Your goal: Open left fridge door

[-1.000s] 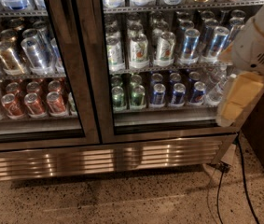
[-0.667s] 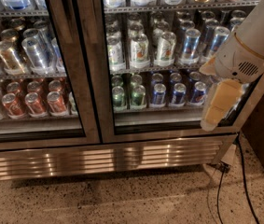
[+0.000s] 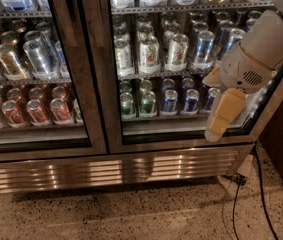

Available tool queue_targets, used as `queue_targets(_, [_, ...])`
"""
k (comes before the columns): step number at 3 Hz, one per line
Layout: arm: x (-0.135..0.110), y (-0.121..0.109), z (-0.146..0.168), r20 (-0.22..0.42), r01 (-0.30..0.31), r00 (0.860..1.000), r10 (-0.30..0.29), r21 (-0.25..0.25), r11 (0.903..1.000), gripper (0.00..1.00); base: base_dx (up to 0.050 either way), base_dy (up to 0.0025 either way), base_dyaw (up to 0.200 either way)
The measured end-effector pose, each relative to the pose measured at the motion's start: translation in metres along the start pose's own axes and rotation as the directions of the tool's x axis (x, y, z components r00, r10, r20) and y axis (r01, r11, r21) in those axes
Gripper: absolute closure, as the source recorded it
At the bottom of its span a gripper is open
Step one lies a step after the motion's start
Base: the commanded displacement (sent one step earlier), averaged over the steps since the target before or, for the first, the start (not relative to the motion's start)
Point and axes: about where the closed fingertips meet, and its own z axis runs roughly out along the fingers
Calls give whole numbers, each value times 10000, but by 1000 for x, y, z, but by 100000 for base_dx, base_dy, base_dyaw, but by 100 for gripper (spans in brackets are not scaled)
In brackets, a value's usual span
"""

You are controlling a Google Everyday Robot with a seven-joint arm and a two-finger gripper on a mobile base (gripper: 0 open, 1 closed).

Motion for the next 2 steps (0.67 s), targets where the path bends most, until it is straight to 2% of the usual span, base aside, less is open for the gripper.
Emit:
queue_targets(1, [-7,0,11,1094,425,9934,-358,-601,9973,0,0,0,0])
queue_targets(2, [-20,1,26,3291,1453,9405,-847,-1643,9757,0,0,0,0])
